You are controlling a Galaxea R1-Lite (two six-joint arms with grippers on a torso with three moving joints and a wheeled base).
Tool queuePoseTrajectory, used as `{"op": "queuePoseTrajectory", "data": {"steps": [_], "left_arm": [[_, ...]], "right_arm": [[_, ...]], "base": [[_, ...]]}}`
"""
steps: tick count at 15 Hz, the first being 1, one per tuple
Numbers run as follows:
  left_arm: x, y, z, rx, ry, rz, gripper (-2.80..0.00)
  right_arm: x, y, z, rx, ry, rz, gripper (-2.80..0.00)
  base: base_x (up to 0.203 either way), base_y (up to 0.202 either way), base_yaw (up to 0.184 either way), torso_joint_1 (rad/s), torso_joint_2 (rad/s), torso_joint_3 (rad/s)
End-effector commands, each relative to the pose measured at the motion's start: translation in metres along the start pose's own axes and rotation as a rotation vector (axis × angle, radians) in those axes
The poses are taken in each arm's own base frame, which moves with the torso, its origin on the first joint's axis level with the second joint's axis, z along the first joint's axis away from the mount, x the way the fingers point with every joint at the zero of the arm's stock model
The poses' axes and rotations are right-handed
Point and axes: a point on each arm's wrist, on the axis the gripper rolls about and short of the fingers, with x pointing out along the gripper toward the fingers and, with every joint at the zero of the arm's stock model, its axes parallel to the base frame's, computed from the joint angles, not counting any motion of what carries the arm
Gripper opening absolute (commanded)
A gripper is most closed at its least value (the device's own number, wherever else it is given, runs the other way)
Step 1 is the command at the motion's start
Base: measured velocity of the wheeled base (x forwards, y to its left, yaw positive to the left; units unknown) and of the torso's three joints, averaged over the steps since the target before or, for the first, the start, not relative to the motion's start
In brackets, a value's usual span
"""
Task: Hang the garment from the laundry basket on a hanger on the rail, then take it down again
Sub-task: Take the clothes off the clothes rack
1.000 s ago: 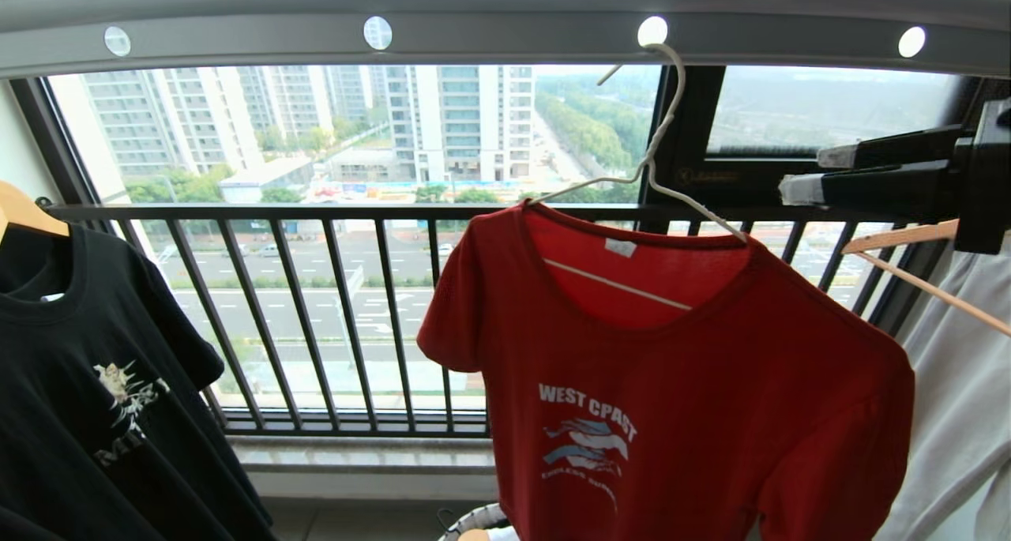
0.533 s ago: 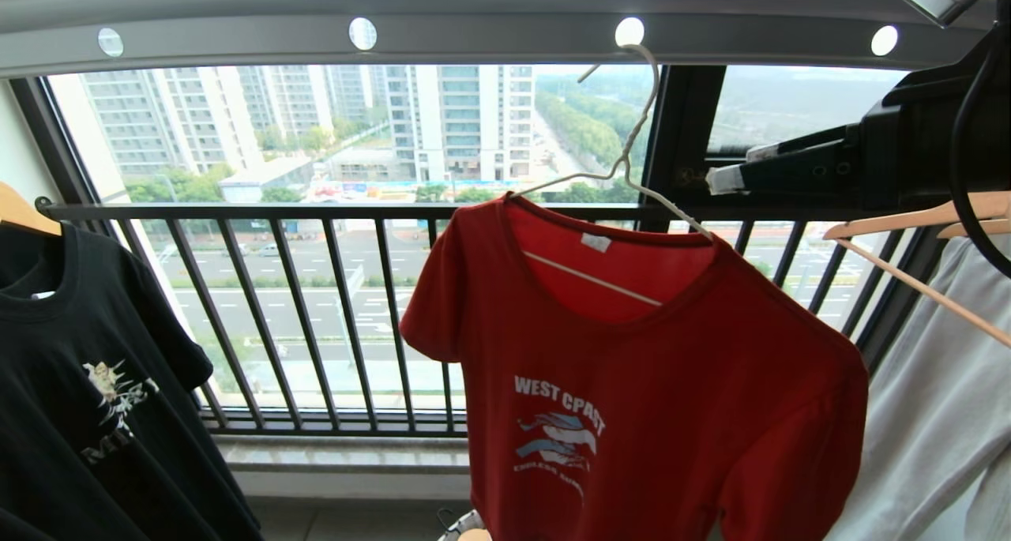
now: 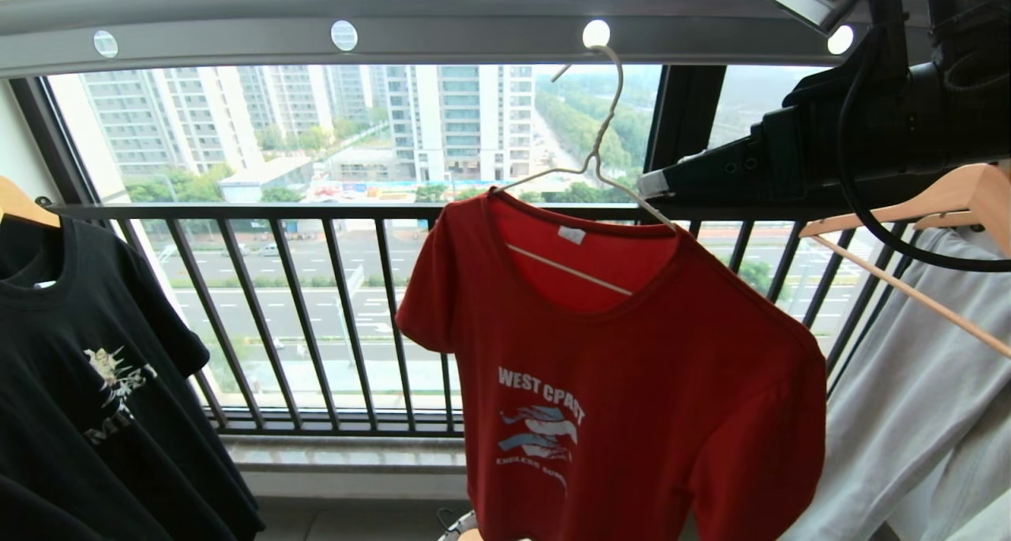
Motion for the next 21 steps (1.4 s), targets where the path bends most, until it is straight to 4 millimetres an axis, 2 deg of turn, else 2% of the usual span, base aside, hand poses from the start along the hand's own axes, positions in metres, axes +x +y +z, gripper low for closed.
{"op": "queuePoseTrajectory", "data": {"steps": [1, 9, 19, 20, 21], "left_arm": [[0.0, 0.0, 0.0, 0.0, 0.0, 0.0, -2.8], [0.0, 0.0, 0.0, 0.0, 0.0, 0.0, -2.8], [0.0, 0.0, 0.0, 0.0, 0.0, 0.0, -2.8], [0.0, 0.0, 0.0, 0.0, 0.0, 0.0, -2.8], [0.0, 0.0, 0.0, 0.0, 0.0, 0.0, -2.8]], "right_arm": [[0.023, -0.008, -0.001, 0.005, 0.02, 0.019, 0.0], [0.057, 0.002, 0.005, -0.039, -0.015, 0.057, 0.0], [0.09, -0.013, -0.002, -0.008, -0.045, 0.0, 0.0], [0.092, -0.014, -0.003, -0.007, -0.043, -0.003, -2.8], [0.092, -0.014, -0.003, -0.008, -0.046, -0.003, -2.8]], "base": [[0.0, 0.0, 0.0, 0.0, 0.0, 0.0], [0.0, 0.0, 0.0, 0.0, 0.0, 0.0], [0.0, 0.0, 0.0, 0.0, 0.0, 0.0], [0.0, 0.0, 0.0, 0.0, 0.0, 0.0], [0.0, 0.0, 0.0, 0.0, 0.0, 0.0]]}}
